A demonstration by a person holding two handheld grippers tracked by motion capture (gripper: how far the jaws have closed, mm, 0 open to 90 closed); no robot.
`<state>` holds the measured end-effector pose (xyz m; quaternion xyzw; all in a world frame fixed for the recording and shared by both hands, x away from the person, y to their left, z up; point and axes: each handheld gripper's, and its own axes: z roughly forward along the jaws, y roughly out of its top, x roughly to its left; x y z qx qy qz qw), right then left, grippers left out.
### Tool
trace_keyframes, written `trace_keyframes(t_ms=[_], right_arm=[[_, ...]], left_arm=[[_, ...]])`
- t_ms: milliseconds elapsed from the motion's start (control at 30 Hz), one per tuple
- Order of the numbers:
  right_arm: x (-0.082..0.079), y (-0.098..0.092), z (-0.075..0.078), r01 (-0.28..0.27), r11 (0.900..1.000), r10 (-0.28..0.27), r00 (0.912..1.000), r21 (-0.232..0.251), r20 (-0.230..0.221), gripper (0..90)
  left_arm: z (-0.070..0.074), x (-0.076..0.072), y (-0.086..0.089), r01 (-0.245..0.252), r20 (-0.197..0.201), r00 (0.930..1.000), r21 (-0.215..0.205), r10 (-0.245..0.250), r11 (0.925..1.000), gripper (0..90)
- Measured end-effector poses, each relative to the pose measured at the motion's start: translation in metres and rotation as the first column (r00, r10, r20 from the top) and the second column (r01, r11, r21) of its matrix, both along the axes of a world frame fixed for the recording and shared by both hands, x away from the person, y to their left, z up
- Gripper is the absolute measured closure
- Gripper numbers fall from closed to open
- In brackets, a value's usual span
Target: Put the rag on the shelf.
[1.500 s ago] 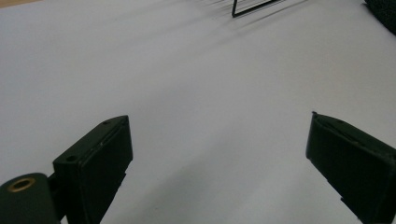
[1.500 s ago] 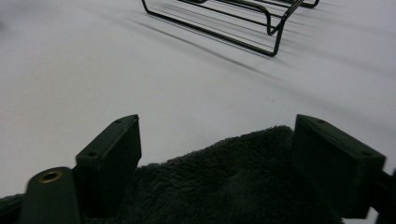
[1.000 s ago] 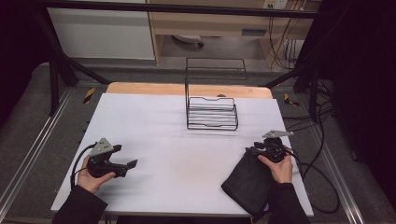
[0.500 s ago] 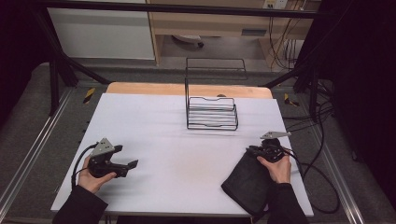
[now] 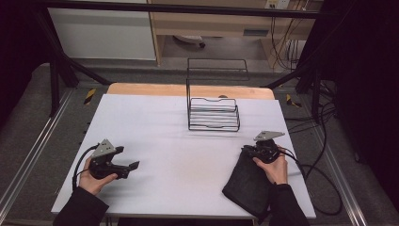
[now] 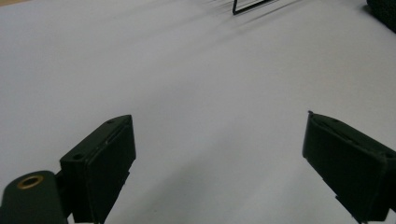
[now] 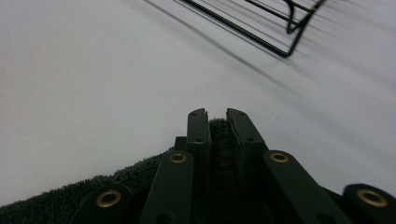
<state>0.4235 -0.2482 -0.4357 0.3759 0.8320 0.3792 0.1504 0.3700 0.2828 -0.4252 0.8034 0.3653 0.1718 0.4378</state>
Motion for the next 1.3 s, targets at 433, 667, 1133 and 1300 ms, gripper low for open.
trace_keyframes(t_ms=[433,667,1133,1300], right_arm=[[0.016,0.047,0.002,-0.107,0.994,0.107,0.9943,-0.02,0.002,80.7],[0.021,0.07,0.003,-0.169,0.985,0.17,0.9854,-0.02,0.013,80.5],[0.015,0.058,0.019,-0.072,0.996,0.067,0.9948,0.061,0.077,43.1],[-0.004,0.038,0.027,0.005,0.995,-0.012,0.9977,0.101,0.067,24.3]], left_arm=[[0.0,0.0,0.0,0.0,-0.001,1.0,0.0,0.0,1.0,9.6],[-0.001,0.001,0.0,0.001,-0.001,1.0,0.001,-0.001,1.0,9.6],[0.002,-0.001,-0.013,-0.019,-0.034,0.9992,-0.006,0.019,0.9998,7.1],[0.007,-0.004,-0.033,-0.001,-0.042,0.9991,-0.016,0.0,0.9999,4.5]])
